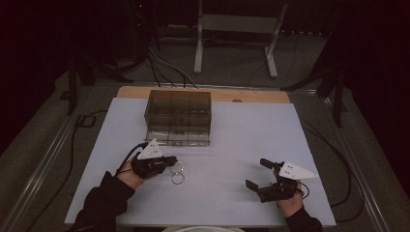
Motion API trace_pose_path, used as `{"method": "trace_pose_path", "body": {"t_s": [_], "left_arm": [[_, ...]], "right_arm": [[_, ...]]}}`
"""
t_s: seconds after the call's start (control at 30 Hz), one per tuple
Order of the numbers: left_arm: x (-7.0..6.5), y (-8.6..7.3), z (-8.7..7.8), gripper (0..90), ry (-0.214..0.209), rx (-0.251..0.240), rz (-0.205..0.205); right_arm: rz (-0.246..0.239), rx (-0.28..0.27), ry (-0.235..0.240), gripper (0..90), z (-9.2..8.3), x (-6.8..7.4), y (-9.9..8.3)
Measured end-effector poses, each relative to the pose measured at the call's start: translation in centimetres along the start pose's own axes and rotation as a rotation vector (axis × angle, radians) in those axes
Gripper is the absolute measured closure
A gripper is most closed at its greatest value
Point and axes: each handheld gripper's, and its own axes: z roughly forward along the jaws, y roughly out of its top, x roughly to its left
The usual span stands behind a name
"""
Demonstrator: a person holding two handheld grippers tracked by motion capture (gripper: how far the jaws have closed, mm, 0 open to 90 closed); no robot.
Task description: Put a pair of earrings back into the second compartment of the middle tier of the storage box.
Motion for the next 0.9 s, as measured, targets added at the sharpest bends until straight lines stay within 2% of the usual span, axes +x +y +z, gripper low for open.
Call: {"method": "trace_pose_path", "body": {"t_s": [0.17, 0.37, 0.6, 0.9], "left_arm": [[0.5, 0.7, -0.1, 86.8, 0.007, -0.018, -0.009], [1.0, 1.3, 0.4, 86.8, 0.006, -0.018, -0.007], [1.7, 2.1, 0.4, 86.8, 0.024, -0.037, -0.009], [2.8, 2.9, 0.5, 86.7, 0.048, -0.069, -0.031]], "right_arm": [[0.001, 0.000, -0.001, 0.0, 0.0, 0.0, 0.0], [0.000, 0.001, 0.001, 0.0, 0.0, 0.1, 0.0], [-0.004, 0.003, 0.001, 0.0, 0.0, 0.1, 0.0], [-0.003, 0.006, -0.002, 0.0, 0.0, 0.1, 0.0]]}}
